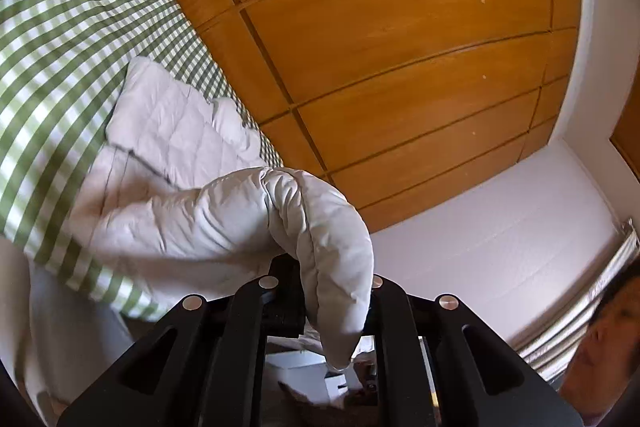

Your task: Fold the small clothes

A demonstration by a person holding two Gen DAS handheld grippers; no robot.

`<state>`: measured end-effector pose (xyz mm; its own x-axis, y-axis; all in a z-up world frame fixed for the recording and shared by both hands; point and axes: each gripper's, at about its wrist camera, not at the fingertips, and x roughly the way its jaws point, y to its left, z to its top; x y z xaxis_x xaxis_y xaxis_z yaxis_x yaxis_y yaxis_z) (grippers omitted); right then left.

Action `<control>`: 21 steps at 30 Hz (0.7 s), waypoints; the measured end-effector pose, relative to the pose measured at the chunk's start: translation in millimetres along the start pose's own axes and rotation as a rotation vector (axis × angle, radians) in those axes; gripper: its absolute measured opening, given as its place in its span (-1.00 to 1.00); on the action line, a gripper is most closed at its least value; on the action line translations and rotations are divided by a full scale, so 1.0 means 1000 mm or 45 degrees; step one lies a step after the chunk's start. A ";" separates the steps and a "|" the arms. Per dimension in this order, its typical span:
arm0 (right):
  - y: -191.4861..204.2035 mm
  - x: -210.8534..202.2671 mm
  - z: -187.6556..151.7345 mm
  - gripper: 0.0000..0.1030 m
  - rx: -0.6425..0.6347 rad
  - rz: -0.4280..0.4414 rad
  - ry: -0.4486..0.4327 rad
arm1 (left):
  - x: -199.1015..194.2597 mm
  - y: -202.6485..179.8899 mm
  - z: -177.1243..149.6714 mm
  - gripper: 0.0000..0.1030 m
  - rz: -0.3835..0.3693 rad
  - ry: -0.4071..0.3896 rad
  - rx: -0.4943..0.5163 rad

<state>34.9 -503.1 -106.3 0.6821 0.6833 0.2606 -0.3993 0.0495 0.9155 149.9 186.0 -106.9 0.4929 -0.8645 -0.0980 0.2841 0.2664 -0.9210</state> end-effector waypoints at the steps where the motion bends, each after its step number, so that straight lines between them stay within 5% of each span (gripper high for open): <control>1: -0.002 0.006 0.005 -0.71 0.009 -0.003 -0.003 | 0.006 0.002 0.009 -0.82 0.012 -0.004 -0.002; 11: -0.041 0.052 0.057 -0.71 0.100 -0.113 -0.073 | 0.054 0.055 0.065 -0.82 0.023 -0.074 -0.191; 21: -0.108 0.083 0.094 -0.71 0.265 -0.253 -0.194 | 0.105 0.098 0.121 -0.82 0.255 -0.110 -0.190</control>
<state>192.0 -520.1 -155.0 0.8241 0.5577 0.0993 -0.1264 0.0103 0.9919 328.5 173.0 -162.1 0.5975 -0.7594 -0.2575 0.0525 0.3576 -0.9324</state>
